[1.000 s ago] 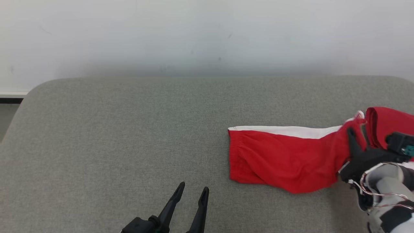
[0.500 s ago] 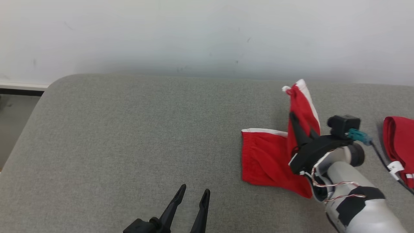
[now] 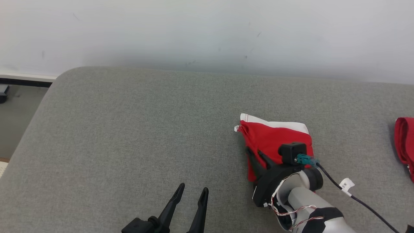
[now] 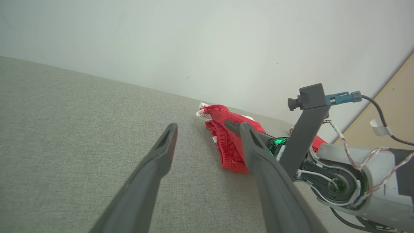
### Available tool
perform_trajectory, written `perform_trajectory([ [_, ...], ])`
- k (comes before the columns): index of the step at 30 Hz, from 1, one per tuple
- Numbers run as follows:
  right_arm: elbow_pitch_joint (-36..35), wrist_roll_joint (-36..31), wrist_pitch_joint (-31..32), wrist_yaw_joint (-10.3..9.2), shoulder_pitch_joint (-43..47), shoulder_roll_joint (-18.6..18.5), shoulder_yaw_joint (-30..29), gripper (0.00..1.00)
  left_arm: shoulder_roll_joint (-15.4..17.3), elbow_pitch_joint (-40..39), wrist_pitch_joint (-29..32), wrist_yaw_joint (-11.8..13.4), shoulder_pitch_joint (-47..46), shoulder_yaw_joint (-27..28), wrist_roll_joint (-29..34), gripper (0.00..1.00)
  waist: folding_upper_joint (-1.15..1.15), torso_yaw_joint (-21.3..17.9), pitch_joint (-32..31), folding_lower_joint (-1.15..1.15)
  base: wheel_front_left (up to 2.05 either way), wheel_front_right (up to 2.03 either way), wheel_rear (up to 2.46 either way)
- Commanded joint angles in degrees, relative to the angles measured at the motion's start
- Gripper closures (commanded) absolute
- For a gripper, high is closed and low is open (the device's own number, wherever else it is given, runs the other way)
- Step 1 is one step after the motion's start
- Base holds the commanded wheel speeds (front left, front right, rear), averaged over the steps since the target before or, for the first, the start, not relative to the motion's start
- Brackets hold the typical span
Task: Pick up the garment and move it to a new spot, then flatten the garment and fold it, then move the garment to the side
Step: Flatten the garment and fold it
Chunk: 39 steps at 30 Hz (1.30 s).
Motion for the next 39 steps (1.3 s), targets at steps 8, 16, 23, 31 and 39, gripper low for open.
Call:
perform_trajectory([
  [8,-4.17,6.22,-0.34,-0.02,3.17,0.77,1.02,0.0,0.42,0.41,-0.59,0.48,0.43,0.7,-0.28,0.0,0.0,-0.97,-0.17,0.0,0.0,0.0,0.0],
  [16,-16.25,0.56,-0.37,-0.01,5.99,-5.61,-3.38,0.0,0.75,0.41,-0.99,1.35,1.6,1.8,-0.71,0.0,0.0,-5.04,-1.54,0.0,0.0,0.0,0.0],
  [23,-23.43,-10.96,-0.29,-0.01,12.7,-6.74,-15.1,0.0,2.23,0.55,-1.36,2.14,2.45,4.48,-0.81,0.0,0.0,-9.37,-3.38,0.0,0.0,0.0,0.0],
  [31,-29.11,-20.62,-0.3,-0.01,21.06,-6.15,-24.84,0.0,3.41,2.01,-1.83,2.7,3.87,7.36,-0.09,0.0,0.0,-13.08,-5.21,0.0,0.0,0.0,0.0],
  [39,-36.53,-27.15,-0.29,-0.01,29.45,-5.73,-31.46,0.0,3.9,2.89,-2.07,2.96,5.81,10.65,3.62,0.0,0.0,-15.12,-7.03,0.0,0.0,0.0,0.0],
])
